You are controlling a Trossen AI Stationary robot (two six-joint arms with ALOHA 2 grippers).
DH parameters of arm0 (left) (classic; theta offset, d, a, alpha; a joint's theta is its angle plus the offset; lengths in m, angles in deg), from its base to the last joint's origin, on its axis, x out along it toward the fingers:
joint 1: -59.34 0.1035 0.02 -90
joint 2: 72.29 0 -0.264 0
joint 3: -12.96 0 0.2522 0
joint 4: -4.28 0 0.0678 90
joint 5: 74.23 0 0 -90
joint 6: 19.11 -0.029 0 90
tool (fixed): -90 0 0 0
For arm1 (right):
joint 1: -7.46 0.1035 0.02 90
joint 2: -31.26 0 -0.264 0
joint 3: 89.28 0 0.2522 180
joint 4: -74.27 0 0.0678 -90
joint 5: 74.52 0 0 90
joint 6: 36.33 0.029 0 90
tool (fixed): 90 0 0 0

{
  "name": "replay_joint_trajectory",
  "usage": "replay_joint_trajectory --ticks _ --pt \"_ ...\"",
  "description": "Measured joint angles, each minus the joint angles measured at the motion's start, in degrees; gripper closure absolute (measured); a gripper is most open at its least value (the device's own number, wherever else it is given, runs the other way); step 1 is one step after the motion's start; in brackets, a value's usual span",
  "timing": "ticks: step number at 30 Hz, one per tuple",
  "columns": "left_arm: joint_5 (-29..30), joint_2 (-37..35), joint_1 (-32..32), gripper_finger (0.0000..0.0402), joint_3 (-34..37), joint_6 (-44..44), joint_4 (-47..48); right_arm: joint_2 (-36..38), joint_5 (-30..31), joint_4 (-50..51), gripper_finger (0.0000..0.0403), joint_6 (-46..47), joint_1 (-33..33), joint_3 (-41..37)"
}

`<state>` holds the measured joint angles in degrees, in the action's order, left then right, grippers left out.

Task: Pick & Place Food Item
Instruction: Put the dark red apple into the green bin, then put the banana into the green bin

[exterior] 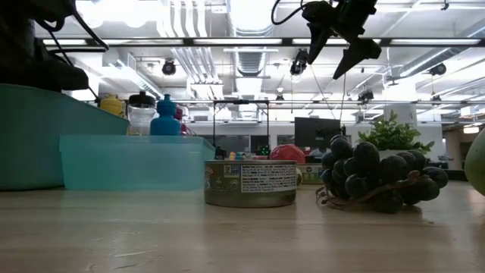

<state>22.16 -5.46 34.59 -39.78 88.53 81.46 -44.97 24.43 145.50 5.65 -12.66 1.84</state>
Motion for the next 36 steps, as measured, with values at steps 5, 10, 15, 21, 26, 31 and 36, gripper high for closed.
replay_joint_trajectory --ticks 5,10,15,21,26,31,36 --pt "0.0 0.0 0.0 0.0166 0.0 0.37 0.0 0.0 -0.01 0.01 0.0025 0.01 0.0 0.0" --pt "0.02 0.0 0.04 0.0117 0.0 0.41 0.07 0.0 -0.02 0.02 0.0025 0.02 0.0 0.0" --pt "0.02 0.0 0.04 0.0072 0.0 0.41 0.01 0.0 -0.01 0.02 0.0025 0.0 0.02 0.0" --pt "0.02 0.0 0.03 0.0055 0.0 0.41 0.01 0.0 -0.02 0.02 0.0025 0.0 0.0 0.0" --pt "0.02 0.0 0.02 0.0054 0.0 0.41 0.02 0.0 -0.01 0.02 0.0025 0.0 0.02 -0.02" --pt "0.02 0.0 0.02 0.0054 -0.53 0.41 -0.1 -0.01 -0.02 0.02 0.0025 0.01 0.01 -0.01" --pt "0.63 0.0 0.01 0.0054 -1.36 0.4 0.87 0.0 -0.02 0.0 0.0025 0.02 0.0 0.0"
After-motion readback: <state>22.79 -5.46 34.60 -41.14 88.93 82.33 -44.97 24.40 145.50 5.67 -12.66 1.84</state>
